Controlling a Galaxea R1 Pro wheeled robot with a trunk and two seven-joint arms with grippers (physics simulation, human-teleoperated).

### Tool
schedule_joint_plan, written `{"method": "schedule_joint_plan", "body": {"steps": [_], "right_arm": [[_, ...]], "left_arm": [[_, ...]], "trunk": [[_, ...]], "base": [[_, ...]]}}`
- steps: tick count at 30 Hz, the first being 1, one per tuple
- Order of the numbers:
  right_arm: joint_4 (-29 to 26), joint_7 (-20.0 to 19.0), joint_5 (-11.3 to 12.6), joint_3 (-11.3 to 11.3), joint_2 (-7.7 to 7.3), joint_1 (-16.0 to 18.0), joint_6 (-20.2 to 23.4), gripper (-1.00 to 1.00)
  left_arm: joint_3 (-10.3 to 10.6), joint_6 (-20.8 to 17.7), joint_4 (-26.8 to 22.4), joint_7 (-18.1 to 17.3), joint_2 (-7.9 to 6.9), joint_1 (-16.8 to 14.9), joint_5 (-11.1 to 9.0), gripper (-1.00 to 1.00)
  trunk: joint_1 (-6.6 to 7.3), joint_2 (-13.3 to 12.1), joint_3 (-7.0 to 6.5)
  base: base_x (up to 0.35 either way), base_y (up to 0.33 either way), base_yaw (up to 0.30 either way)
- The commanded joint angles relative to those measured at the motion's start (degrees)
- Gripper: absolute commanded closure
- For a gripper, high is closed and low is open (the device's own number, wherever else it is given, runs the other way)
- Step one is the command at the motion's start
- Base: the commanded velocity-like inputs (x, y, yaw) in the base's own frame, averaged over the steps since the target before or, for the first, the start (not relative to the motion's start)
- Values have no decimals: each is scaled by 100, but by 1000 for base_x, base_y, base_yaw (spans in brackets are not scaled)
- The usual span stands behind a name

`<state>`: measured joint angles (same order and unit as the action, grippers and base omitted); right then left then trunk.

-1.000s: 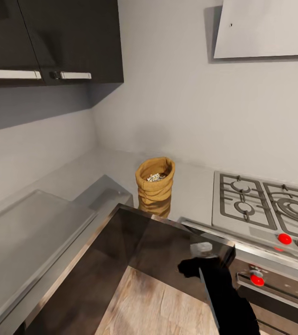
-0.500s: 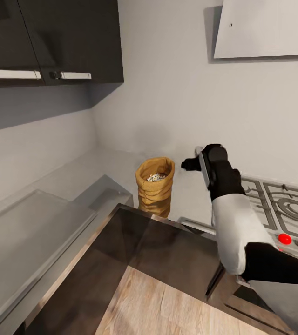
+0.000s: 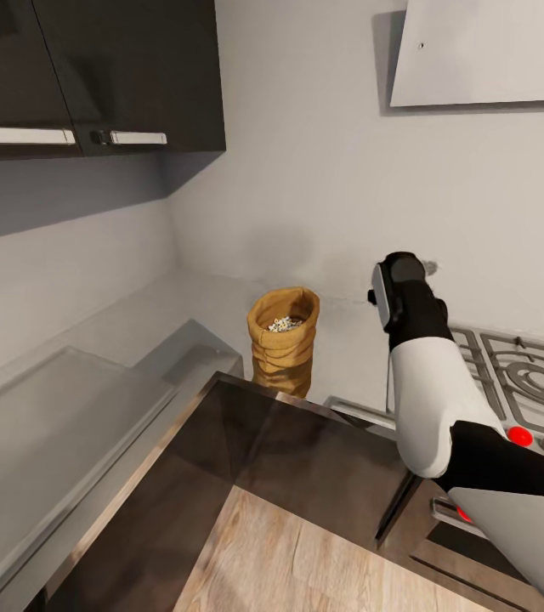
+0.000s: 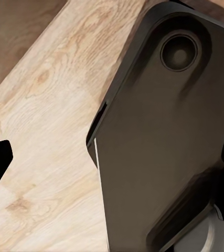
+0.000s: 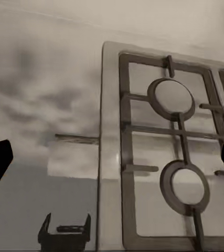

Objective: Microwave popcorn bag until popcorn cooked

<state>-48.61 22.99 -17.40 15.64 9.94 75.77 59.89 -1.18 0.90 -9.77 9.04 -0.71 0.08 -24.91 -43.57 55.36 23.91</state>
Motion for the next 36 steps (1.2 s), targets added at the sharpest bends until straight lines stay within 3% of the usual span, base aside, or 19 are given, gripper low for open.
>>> {"method": "schedule_joint_plan", "body": {"steps": [1, 2, 3, 5, 15, 23, 24, 36], "right_arm": [[19, 52, 193, 18, 6, 5, 11, -100], [36, 68, 603, 18, 6, 1, 11, -100], [42, 71, 793, 18, 6, 0, 11, -100], [79, 105, 905, 52, 6, -34, 11, -100], [-27, -87, 880, 14, -28, -340, 11, -100], [-284, -344, 870, -138, 6, -344, 11, -100], [-648, -1919, 870, -154, 6, -344, 11, -100], [-615, -1919, 857, -159, 6, -344, 11, -100]], "left_arm": [[-9, 7, -9, 10, 1, 1, -14, -100], [-11, 12, -8, 10, 1, 1, -14, -100], [-12, 14, -7, 10, 1, 1, -14, -100], [-46, 23, 26, -7, 34, 1, -20, -100], [-40, 18, 28, -7, 29, 1, 3, -100], [-14, 6, 22, -7, 45, 1, 35, -100], [-10, 7, 23, -7, 45, 1, 37, -100], [-13, 16, 28, -7, 45, 1, 38, -100]], "trunk": [[-1, 4, 6], [-1, 4, 6], [-1, 4, 6], [-1, 4, 6], [-1, 4, 6], [-1, 4, 6], [-1, 4, 6], [-1, 4, 6]], "base": [[0, 0, 0], [0, 0, 0], [0, 0, 0], [0, 0, 0], [0, 0, 0], [54, 0, 0], [183, 0, 0], [107, 0, 2]]}}
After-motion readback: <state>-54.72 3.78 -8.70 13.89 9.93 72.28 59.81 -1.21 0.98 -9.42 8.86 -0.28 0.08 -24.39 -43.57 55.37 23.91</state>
